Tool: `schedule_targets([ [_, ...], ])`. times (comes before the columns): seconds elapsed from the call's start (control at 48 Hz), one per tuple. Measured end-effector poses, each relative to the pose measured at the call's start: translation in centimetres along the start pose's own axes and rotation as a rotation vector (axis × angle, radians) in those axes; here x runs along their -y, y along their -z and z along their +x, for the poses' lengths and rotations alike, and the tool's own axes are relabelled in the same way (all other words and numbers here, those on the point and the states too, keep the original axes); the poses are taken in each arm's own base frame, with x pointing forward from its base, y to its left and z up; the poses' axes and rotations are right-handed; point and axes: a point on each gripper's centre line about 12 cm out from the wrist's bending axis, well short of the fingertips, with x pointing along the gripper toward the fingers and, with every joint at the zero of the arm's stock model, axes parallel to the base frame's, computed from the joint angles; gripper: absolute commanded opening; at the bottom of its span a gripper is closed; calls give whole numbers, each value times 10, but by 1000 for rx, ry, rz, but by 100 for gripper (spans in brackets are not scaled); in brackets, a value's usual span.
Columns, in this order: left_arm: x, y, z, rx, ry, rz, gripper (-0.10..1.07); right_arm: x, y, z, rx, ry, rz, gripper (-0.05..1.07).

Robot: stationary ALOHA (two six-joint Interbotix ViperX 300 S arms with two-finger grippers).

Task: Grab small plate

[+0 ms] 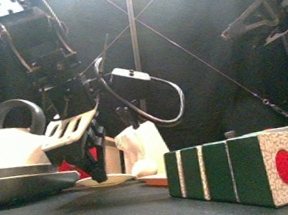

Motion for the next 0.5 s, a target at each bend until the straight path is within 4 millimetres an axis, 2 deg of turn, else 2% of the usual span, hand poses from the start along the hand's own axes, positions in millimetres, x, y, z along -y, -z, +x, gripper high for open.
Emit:
schedule_targets([
  [0.167,-1,0,-9,12,4,-4,44,0,0,0,-2,0,1,1],
  [0.5,-1,1,-10,12,5,-6,44,0,0,0,-2,0,0,1],
])
